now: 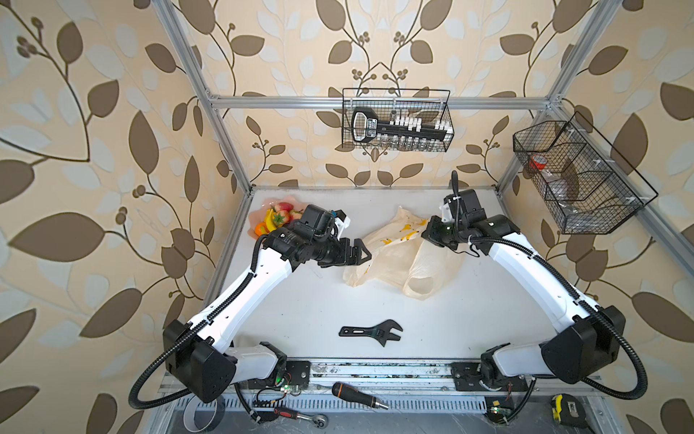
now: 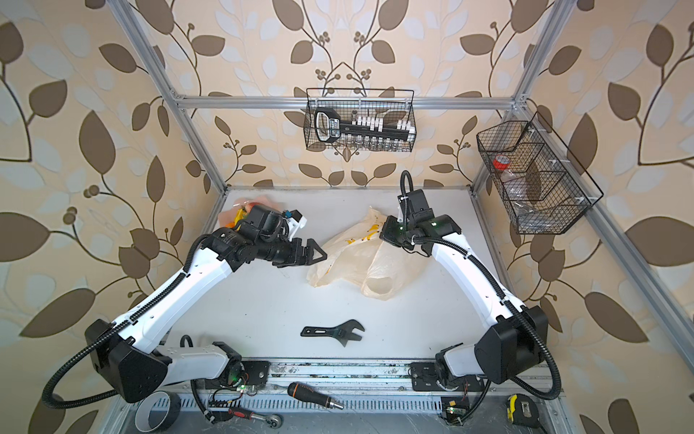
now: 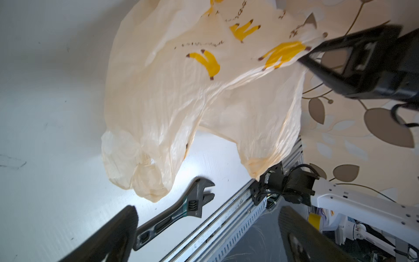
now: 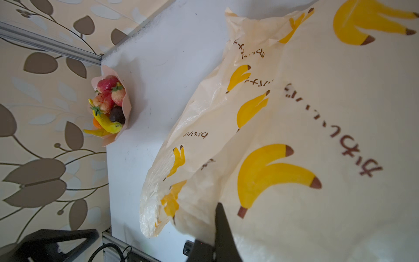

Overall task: Place the fruits into the plastic bag
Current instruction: Open the plastic bag at the center of the table.

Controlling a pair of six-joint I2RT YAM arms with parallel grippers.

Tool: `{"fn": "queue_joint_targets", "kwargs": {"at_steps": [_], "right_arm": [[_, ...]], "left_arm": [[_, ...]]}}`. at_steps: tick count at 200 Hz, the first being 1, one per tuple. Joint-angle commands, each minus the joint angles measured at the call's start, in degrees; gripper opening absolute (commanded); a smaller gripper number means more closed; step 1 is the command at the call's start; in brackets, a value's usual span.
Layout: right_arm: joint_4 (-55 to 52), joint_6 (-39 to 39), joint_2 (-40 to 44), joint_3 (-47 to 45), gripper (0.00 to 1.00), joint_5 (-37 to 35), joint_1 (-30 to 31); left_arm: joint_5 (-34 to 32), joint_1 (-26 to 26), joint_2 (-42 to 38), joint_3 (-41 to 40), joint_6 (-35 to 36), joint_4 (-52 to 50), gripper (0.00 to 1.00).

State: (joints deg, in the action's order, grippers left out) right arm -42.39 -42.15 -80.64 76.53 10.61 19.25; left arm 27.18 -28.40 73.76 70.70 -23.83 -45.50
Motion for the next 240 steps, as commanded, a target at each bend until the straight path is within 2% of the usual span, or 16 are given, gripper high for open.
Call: {"fn": "queue_joint_targets", "kwargs": {"at_steps": [1, 38, 61, 80, 88, 106, 129, 142, 157, 179, 194, 207, 223, 234, 240], "right_arm": [[2.2, -2.2, 1.5, -1.2, 0.00, 3.1, -0.3], [2.3, -2.4, 2.4, -1.8, 0.00, 3.3, -0.3], [3.2, -3.3, 3.4, -3.0, 0.00, 4.0, -0.3], [3.3, -3.4, 4.4, -3.6, 0.00, 4.3, -0.3], [3.3, -3.6, 4.8, -4.0, 0.00, 4.3, -0.3], [3.8, -4.4, 5.8, -5.1, 0.00, 5.1, -0.4], [4.9, -5.7, 6.8, -7.7, 0.00, 5.8, -0.2], [5.1, -5.9, 7.2, -8.6, 0.00, 5.9, -0.2], [5.8, -6.2, 7.3, -9.9, 0.00, 6.0, -0.1], [7.5, -6.5, 6.9, -11.4, 0.00, 6.4, -0.1], [8.5, -6.6, 6.8, -11.9, 0.00, 6.6, -0.2], [9.3, -6.7, 6.4, -11.9, 0.00, 7.2, -0.3], [10.2, -7.0, 6.0, -11.7, 0.00, 7.8, -0.3], [11.2, -7.6, 5.7, -11.7, 0.00, 8.4, -0.3], [11.6, -8.1, 5.5, -11.7, 0.00, 8.7, -0.3]], "left_arm": [[-4.2, -1.2, 2.0, -0.9, 4.6, -2.3, 0.99], [-13.3, -3.6, 12.4, 6.8, 9.3, -2.6, 0.99], [-15.1, -4.1, 18.3, 9.9, 12.3, -0.7, 0.99], [-20.7, -3.9, 23.9, 14.0, 14.2, -1.5, 0.97], [-22.0, -3.9, 26.2, 16.4, 15.2, -1.5, 0.90], [-23.0, -3.3, 30.8, 21.9, 17.0, 0.3, 0.63], [-22.0, -0.1, 37.5, 31.8, 18.5, 0.1, 0.32], [-19.5, 1.6, 40.8, 38.8, 18.7, -1.0, 0.21], [-15.7, 2.3, 43.1, 44.6, 18.7, -1.5, 0.16], [-8.1, 2.3, 43.8, 46.2, 17.3, 0.5, 0.16], [-3.0, 2.3, 43.1, 43.6, 16.2, 2.8, 0.16], [-0.3, 2.6, 42.3, 41.0, 15.3, 4.1, 0.21], [2.3, 4.0, 41.2, 37.2, 13.8, 6.3, 0.39], [3.9, 5.9, 40.2, 34.6, 11.7, 8.4, 0.63], [4.9, 7.2, 39.5, 33.3, 10.2, 9.5, 0.72]]}}
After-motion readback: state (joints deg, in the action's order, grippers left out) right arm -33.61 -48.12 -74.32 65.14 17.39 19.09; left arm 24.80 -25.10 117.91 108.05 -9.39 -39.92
